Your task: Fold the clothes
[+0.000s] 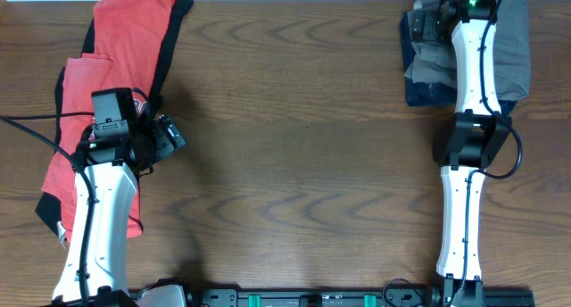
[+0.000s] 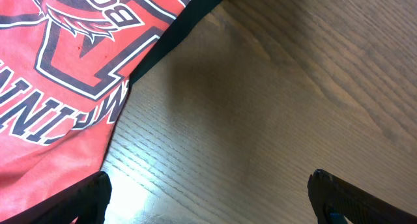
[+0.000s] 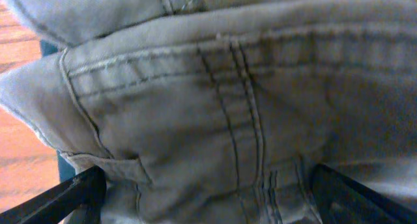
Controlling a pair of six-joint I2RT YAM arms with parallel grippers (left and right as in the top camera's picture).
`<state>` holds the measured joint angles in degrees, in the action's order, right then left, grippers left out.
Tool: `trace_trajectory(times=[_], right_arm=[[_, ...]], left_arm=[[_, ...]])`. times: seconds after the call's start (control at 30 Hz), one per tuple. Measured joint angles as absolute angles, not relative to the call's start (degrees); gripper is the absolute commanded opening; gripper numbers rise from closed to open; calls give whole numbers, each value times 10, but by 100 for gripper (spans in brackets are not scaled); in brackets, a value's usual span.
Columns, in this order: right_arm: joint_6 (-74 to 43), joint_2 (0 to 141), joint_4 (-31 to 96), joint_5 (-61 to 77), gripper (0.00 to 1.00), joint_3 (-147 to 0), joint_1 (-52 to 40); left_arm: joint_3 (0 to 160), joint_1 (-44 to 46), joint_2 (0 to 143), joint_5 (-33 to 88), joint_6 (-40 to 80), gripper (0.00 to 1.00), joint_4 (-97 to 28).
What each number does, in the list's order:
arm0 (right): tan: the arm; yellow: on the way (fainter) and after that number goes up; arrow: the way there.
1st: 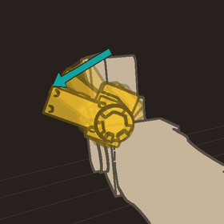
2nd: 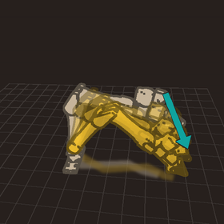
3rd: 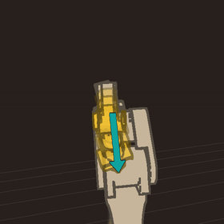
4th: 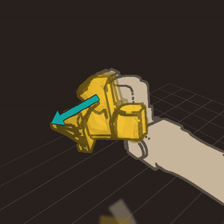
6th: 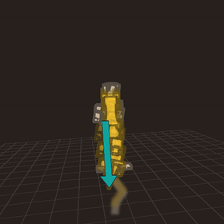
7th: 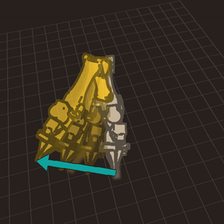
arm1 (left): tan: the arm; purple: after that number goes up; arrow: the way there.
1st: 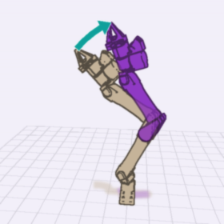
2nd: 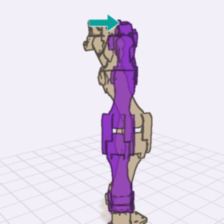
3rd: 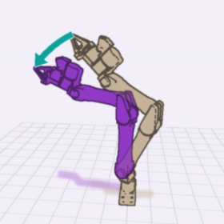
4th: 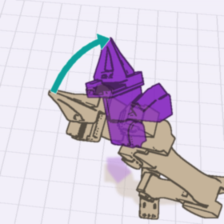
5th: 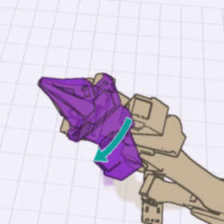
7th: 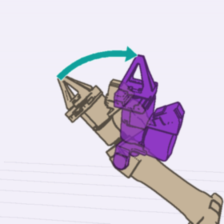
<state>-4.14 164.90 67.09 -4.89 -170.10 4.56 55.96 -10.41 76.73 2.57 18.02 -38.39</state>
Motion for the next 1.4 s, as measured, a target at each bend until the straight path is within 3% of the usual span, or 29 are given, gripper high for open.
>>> trace_trajectory(times=[0.2, 0.63, 1.4], right_arm=[[-37, 1580, 724, -30, 99, -1694, 46], [-17, 1277, 927, 14, 99, -1698, 15], [-5, 1242, 939, -2, 99, -1698, 6]], left_arm=[[559, -104, 767, 26, 180, 98, -384], [559, -104, 767, 26, 180, 98, -384], [559, -104, 767, 26, 180, 98, -384]])
